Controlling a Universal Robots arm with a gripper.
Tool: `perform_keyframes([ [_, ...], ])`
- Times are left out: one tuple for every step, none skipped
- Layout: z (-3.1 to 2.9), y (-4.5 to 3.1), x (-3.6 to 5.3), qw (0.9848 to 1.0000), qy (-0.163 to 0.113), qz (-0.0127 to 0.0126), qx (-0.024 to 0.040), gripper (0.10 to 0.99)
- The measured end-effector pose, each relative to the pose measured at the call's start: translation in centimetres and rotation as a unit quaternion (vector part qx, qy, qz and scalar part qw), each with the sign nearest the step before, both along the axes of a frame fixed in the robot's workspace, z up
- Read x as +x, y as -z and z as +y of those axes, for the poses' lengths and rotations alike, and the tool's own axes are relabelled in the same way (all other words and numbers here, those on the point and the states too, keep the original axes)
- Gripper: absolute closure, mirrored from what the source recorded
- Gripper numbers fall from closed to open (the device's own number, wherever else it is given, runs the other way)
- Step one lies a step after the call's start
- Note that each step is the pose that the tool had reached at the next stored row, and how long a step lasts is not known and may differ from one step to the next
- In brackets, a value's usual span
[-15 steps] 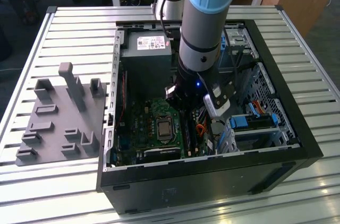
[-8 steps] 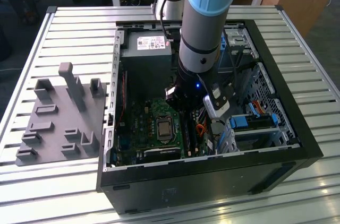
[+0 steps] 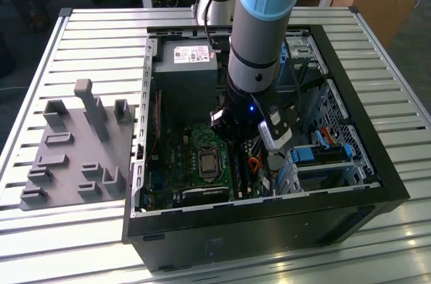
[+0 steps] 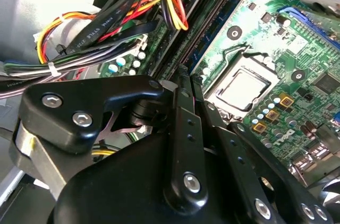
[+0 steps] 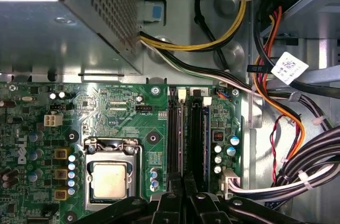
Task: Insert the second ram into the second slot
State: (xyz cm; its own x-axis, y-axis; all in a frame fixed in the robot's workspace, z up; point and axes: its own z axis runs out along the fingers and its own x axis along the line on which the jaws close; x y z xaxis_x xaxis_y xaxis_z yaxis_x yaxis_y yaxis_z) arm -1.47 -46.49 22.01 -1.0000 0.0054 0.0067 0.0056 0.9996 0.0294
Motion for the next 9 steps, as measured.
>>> perform_keyframes([
  [0.00, 0.00, 0.01, 1.0000, 0.001, 0.0000, 0.0001, 0.953],
  [0.00, 0.00, 0.01, 1.0000, 0.002, 0.0000, 0.0001, 0.953],
  [-0.01, -0.01, 0.03, 1.0000, 0.003, 0.0000, 0.0001, 0.953],
  [-0.01, -0.01, 0.04, 1.0000, 0.004, 0.0000, 0.0002, 0.953],
  [-0.01, 0.00, 0.05, 1.0000, 0.005, 0.0000, 0.0003, 0.953],
  [-0.01, -0.01, 0.06, 1.0000, 0.006, 0.0000, 0.0003, 0.953],
  [-0.01, 0.00, 0.07, 1.0000, 0.006, 0.0000, 0.0003, 0.953],
  [-0.01, 0.01, 0.07, 1.0000, 0.006, 0.0000, 0.0003, 0.953],
  [-0.01, 0.05, 0.07, 1.0000, 0.006, 0.0000, 0.0004, 0.953],
])
